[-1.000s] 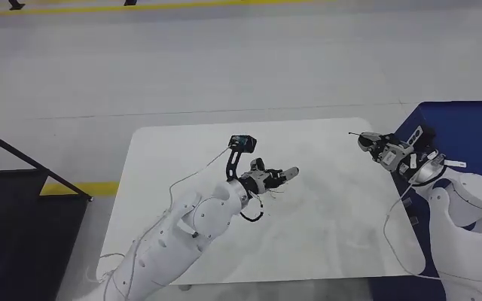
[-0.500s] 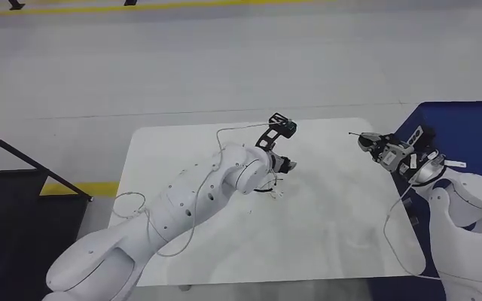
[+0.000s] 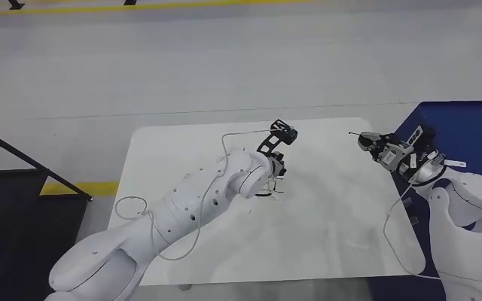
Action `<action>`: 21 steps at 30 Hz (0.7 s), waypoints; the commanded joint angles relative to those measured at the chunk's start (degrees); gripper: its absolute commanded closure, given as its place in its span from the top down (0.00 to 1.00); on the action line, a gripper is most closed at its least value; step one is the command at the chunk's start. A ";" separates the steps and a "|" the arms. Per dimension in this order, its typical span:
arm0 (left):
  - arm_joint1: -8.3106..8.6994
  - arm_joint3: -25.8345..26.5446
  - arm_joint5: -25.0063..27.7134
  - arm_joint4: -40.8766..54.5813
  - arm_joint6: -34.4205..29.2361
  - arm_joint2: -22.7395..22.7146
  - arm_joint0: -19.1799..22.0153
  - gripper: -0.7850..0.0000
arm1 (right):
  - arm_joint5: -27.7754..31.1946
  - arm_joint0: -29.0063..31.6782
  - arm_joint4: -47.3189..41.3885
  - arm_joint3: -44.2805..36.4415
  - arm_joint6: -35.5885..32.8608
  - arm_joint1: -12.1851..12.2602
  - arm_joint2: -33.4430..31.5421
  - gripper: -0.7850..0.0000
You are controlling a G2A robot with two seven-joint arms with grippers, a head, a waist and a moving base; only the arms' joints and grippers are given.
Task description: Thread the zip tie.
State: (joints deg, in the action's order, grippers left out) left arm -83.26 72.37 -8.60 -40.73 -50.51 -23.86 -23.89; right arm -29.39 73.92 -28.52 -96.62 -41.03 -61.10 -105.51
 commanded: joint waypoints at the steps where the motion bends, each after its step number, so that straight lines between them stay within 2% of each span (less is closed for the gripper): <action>1: -0.90 -3.81 1.76 2.07 -1.15 0.59 0.63 0.00 | 0.00 0.00 0.00 0.00 0.00 0.00 0.00 0.00; 3: -2.06 -6.54 2.76 2.10 -1.05 1.54 1.08 0.00 | 0.00 0.00 0.00 0.00 0.00 0.00 0.00 0.00; 5: -3.29 -9.61 3.43 2.45 -0.32 2.23 1.37 0.27 | 0.00 0.00 0.00 0.00 0.00 0.00 0.00 0.00; 6: -3.91 -11.19 4.29 2.93 -0.03 2.50 1.53 0.33 | 0.00 0.00 0.00 0.00 0.00 0.00 0.00 0.00; 7: -4.54 -12.82 4.99 3.16 0.35 2.80 1.75 0.35 | 0.00 0.00 0.00 0.00 0.00 0.00 0.00 0.00; 12: -7.98 -20.28 7.25 1.93 1.78 5.23 2.72 0.39 | 0.00 0.00 0.00 0.00 0.00 0.00 0.00 0.00; 16: -10.67 -26.05 9.22 2.78 1.39 6.16 3.16 0.38 | 0.00 0.00 0.00 0.00 0.00 0.00 0.00 0.00; 21: -13.50 -31.75 11.37 2.68 1.85 6.88 3.74 0.33 | 0.00 0.00 0.00 0.00 0.00 0.00 0.00 0.00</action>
State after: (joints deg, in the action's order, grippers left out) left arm -96.20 41.94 2.51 -37.94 -48.89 -17.07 -20.26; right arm -29.39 73.92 -28.52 -96.62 -41.03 -61.10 -105.51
